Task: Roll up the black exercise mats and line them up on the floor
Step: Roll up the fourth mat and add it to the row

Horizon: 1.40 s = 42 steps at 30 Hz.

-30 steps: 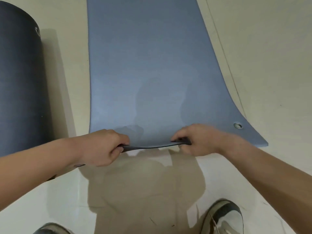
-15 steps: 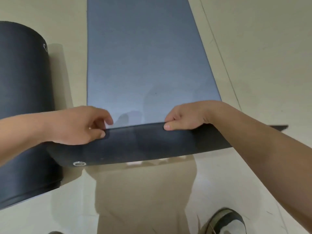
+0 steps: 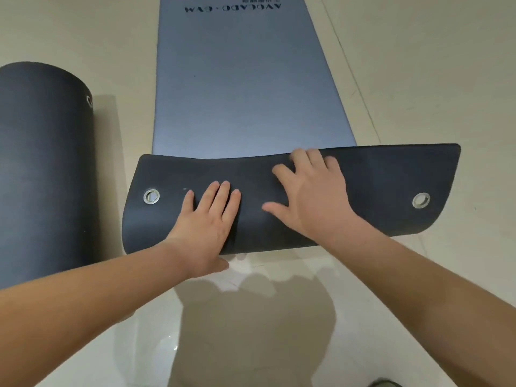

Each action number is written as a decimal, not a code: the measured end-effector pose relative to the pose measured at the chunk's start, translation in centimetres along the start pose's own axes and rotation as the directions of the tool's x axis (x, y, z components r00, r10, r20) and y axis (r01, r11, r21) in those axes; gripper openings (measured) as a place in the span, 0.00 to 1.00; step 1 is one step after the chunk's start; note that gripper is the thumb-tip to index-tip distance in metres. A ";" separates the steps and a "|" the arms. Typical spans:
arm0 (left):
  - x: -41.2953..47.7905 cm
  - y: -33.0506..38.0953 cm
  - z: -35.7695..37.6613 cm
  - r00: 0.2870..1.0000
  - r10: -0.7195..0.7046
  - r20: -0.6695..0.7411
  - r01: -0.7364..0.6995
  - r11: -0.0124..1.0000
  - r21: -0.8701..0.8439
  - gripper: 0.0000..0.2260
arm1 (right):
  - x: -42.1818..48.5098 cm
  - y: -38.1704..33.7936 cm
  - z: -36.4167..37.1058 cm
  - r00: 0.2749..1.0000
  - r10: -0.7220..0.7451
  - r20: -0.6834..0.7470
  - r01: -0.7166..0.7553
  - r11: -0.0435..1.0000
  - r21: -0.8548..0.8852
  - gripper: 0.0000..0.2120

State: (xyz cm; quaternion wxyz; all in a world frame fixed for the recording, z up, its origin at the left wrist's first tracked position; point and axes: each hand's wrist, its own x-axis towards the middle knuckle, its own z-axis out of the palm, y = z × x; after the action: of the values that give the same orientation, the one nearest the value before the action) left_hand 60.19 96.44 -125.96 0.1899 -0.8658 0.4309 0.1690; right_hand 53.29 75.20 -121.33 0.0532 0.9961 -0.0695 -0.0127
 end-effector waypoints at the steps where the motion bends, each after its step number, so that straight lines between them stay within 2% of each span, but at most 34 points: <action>1: 0.4 0.0 0.4 1.000 -0.009 0.002 0.009 1.000 -0.001 0.62 | -1.5 -0.3 0.7 0.995 0.002 0.103 0.000 1.000 -0.021 0.40; 3: 0.9 -0.1 1.2 1.000 -0.026 -0.005 0.026 1.000 -0.003 0.62 | -3.6 -0.8 2.6 0.958 -0.004 0.287 0.028 0.997 -0.077 0.54; 5: 1.1 -0.6 2.2 0.999 -0.024 -0.031 0.024 0.999 -0.021 0.60 | -4.2 -0.8 4.4 0.949 -0.001 0.316 0.029 0.996 -0.084 0.62; 7: 1.1 -1.3 3.1 0.992 -0.004 -0.130 -0.002 0.999 -0.051 0.59 | -3.5 -0.1 5.9 0.955 -0.021 0.296 0.055 0.993 -0.107 0.65; 9: 0.6 -1.5 3.7 0.974 0.053 -0.220 -0.050 0.999 0.018 0.55 | -2.3 0.9 6.5 0.947 -0.058 0.317 0.092 0.991 -0.093 0.66; 10: 0.3 -1.4 4.0 0.972 0.077 -0.222 -0.063 0.996 0.070 0.54 | -1.5 1.4 6.7 0.937 -0.081 0.341 0.112 0.991 -0.072 0.66; 12: 0.2 -1.1 4.6 0.983 0.034 -0.178 -0.016 0.995 0.098 0.54 | 0.0 2.0 6.7 0.916 -0.136 0.378 0.162 0.986 -0.038 0.67; 15: 1.2 -1.4 4.1 0.987 -0.025 -0.159 0.024 1.000 -0.010 0.55 | 1.7 2.2 6.6 0.882 -0.175 0.438 0.193 0.981 0.003 0.66; 21: 1.6 -3.0 2.7 0.992 0.127 0.019 -0.117 0.955 -0.271 0.50 | 1.2 2.8 5.3 0.802 -0.204 0.561 0.162 0.979 0.125 0.54; 25: -2.1 -2.7 1.3 0.963 0.242 0.119 -0.173 0.893 -0.415 0.48 | -1.0 2.8 2.6 0.713 -0.290 0.639 0.180 0.955 0.234 0.49; 27: -3.8 -3.0 -0.4 0.926 0.320 0.201 -0.188 0.851 -0.490 0.46 | -1.8 2.9 1.2 0.618 -0.344 0.707 0.152 0.934 0.322 0.46; 30: -2.7 -5.3 -2.8 0.857 0.391 0.334 -0.109 0.772 -0.626 0.44 | -0.2 3.5 0.5 0.468 -0.369 0.803 -0.005 0.908 0.420 0.47; 33: 0.2 -7.4 -3.3 0.839 0.331 0.432 0.033 0.762 -0.647 0.48 | 3.1 3.8 1.3 0.390 -0.357 0.849 -0.147 0.886 0.440 0.50; 34: 0.9 -8.0 -3.1 0.850 0.300 0.433 0.062 0.759 -0.648 0.49 | 4.1 3.9 1.6 0.399 -0.359 0.844 -0.160 0.879 0.449 0.50; 36: 1.7 -9.4 -3.1 0.880 0.244 0.408 0.100 0.743 -0.661 0.50 | 5.9 4.3 1.2 0.472 -0.353 0.808 -0.163 0.865 0.474 0.50; 39: 1.6 -11.1 -3.8 0.949 0.111 0.296 0.116 0.749 -0.652 0.50 | 7.9 5.0 0.3 0.658 -0.276 0.700 -0.113 0.884 0.454 0.50; 40: 1.3 -11.1 -4.1 0.967 0.066 0.246 0.099 0.793 -0.601 0.49 | 8.2 5.0 0.2 0.690 -0.264 0.674 -0.080 0.897 0.434 0.49; 42: 0.1 -10.3 -4.7 0.995 0.023 0.092 0.015 0.918 -0.397 0.47 | 8.2 4.8 0.6 0.737 -0.249 0.628 -0.015 0.923 0.383 0.49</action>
State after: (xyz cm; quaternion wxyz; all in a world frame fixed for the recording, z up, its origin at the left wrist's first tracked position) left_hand 69.21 99.89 -120.00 0.0304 -0.8764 0.3801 0.2943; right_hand 60.77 69.26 -121.59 -0.1612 0.9196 -0.0210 -0.3577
